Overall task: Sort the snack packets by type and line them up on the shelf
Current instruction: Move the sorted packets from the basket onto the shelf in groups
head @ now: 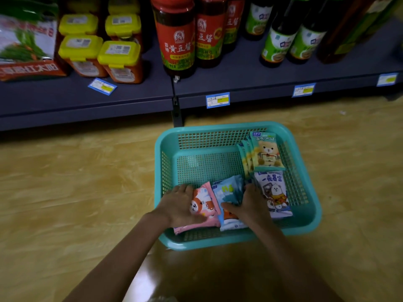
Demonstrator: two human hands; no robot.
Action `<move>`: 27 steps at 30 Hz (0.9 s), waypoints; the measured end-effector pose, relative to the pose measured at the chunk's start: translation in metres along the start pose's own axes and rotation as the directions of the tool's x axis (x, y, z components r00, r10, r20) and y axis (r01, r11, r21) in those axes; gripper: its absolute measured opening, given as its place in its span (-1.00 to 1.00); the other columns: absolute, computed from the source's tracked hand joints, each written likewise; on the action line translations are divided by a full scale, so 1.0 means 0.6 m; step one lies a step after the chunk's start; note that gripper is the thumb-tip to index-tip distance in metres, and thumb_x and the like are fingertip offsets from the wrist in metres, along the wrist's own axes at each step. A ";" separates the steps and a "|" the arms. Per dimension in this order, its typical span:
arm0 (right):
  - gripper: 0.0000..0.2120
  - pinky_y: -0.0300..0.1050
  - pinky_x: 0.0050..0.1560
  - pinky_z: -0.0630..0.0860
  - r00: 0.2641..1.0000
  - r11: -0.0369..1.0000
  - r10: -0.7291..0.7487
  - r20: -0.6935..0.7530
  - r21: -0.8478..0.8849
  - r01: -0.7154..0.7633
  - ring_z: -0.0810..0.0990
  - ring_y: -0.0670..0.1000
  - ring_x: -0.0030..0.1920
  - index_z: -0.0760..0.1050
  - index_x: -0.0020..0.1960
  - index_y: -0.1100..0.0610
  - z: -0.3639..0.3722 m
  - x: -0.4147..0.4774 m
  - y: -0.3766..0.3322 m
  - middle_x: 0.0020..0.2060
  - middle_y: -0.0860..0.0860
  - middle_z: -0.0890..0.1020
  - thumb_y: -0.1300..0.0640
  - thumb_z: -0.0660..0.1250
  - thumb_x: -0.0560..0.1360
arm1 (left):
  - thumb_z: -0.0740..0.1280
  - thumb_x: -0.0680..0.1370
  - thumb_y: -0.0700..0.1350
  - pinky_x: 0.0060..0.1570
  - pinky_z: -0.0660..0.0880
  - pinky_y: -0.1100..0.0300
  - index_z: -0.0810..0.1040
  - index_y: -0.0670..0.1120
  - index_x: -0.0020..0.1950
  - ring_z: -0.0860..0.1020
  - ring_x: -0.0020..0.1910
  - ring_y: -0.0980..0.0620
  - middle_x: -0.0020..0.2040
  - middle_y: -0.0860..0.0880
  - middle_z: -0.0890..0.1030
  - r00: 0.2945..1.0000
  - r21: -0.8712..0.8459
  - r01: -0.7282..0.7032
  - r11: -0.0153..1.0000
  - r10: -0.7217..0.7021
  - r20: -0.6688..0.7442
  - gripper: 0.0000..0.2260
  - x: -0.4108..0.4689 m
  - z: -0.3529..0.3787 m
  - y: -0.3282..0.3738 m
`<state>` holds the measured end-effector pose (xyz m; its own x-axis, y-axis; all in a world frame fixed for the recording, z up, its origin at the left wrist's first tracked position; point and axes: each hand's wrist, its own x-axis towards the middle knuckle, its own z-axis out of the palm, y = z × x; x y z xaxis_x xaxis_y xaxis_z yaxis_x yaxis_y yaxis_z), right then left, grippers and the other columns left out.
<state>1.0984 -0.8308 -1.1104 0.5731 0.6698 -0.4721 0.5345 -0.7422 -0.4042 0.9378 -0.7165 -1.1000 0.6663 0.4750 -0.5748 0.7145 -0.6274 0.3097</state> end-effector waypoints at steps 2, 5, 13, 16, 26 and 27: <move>-0.21 -0.04 0.14 0.46 1.000 1.000 0.008 0.013 0.006 -0.008 0.49 0.16 0.21 0.26 0.30 0.30 -0.001 -0.001 -0.001 0.22 0.18 0.47 -0.19 0.46 0.32 | 0.27 0.50 0.18 0.12 0.39 0.09 0.38 -0.12 0.15 0.42 0.14 -0.10 0.16 -0.15 0.45 0.996 -0.163 0.028 0.986 -0.014 0.084 -0.58 0.006 -0.011 -0.007; -0.24 0.00 0.12 0.50 1.000 0.999 0.002 0.013 0.054 -0.003 0.52 0.18 0.19 0.23 0.32 0.28 0.000 -0.008 -0.004 0.20 0.18 0.50 -0.14 0.45 0.35 | 0.39 0.47 0.05 -0.10 0.41 0.18 0.41 -0.09 0.09 0.46 -0.03 0.00 0.02 -0.05 0.48 0.981 -0.283 0.055 0.957 0.001 0.192 -0.68 0.013 -0.026 -0.012; -0.27 0.05 0.21 0.47 0.987 0.975 -0.002 0.162 0.217 -0.034 0.52 0.20 0.21 0.01 0.47 0.19 -0.004 -0.020 -0.009 0.29 0.17 0.46 0.00 0.34 0.48 | 0.37 0.48 -0.05 -0.13 0.47 0.14 0.40 -0.11 0.16 0.50 -0.07 -0.02 0.12 -0.14 0.56 0.942 -0.276 0.038 0.960 0.058 0.330 -0.68 0.012 -0.040 -0.010; -0.37 0.06 0.21 0.45 0.980 0.955 -0.010 0.199 0.293 -0.050 0.52 0.17 0.17 0.04 0.46 0.16 -0.020 -0.028 -0.015 0.27 0.18 0.47 0.11 0.30 0.52 | 0.39 0.46 -0.14 -0.18 0.50 0.12 0.39 -0.10 0.04 0.53 -0.09 -0.04 0.02 -0.09 0.56 0.943 -0.393 0.034 0.919 0.100 0.317 -0.76 0.005 -0.048 -0.023; -0.57 -0.31 -0.08 0.38 0.978 0.791 -0.095 0.185 0.611 -0.038 0.50 -0.16 -0.02 0.23 0.31 -0.02 -0.260 -0.129 -0.146 0.11 -0.05 0.50 0.10 0.31 0.51 | 0.55 0.12 -0.29 -0.34 0.53 0.30 0.56 -0.20 -0.08 0.65 -0.30 0.08 -0.23 -0.02 0.70 0.994 -0.958 0.053 0.282 -0.102 0.025 -0.60 -0.164 -0.257 -0.022; -0.60 -0.41 -0.14 0.40 0.980 0.775 -0.108 0.169 0.632 -0.023 0.53 -0.26 -0.07 0.27 0.27 -0.03 -0.299 -0.153 -0.172 0.09 -0.07 0.53 0.11 0.33 0.50 | 0.53 0.10 -0.27 -0.37 0.52 0.30 0.56 -0.20 -0.09 0.65 -0.32 0.07 -0.25 -0.03 0.70 0.991 -0.970 0.040 0.240 -0.133 0.008 -0.59 -0.202 -0.295 -0.014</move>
<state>1.1021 -0.8121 -0.8845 0.3990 0.7330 -0.5510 0.0086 -0.6038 -0.7971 0.8890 -0.6597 -0.8988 0.5639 0.5489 -0.6171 0.4051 0.4673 0.7858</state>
